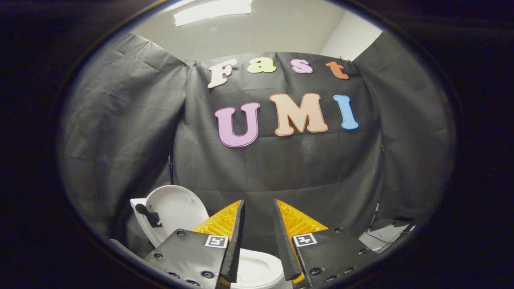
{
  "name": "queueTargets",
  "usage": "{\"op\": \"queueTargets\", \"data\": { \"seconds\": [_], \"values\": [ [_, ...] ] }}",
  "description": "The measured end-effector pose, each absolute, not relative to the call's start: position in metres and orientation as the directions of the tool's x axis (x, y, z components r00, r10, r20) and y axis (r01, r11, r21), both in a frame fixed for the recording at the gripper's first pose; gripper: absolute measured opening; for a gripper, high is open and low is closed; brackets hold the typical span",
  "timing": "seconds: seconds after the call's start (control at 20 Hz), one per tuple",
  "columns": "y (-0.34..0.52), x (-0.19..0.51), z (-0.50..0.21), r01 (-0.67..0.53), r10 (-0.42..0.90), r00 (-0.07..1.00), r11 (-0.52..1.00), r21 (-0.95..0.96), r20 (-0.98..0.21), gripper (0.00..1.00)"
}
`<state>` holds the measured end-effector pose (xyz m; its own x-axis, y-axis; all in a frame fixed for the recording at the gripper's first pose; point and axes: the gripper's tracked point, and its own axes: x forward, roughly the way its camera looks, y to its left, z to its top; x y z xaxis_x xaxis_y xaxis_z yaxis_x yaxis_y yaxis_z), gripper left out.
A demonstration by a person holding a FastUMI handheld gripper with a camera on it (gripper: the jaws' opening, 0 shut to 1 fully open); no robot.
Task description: Open the toilet lid.
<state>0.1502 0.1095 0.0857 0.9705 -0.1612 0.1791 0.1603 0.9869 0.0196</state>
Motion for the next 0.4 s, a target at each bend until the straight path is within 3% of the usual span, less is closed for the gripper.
{"op": "queueTargets", "data": {
  "seconds": [0.1, 0.25, 0.4],
  "values": [
    [0.091, 0.140, 0.076, 0.154, -0.150, 0.979, 0.988, -0.023, 0.140, 0.44],
    [0.098, 0.130, 0.057, -0.021, 0.026, 0.998, 0.996, -0.082, 0.065, 0.44],
    [0.071, 0.120, 0.028, -0.042, 0.038, 0.999, 0.993, -0.113, -0.039, 0.44]
  ]
}}
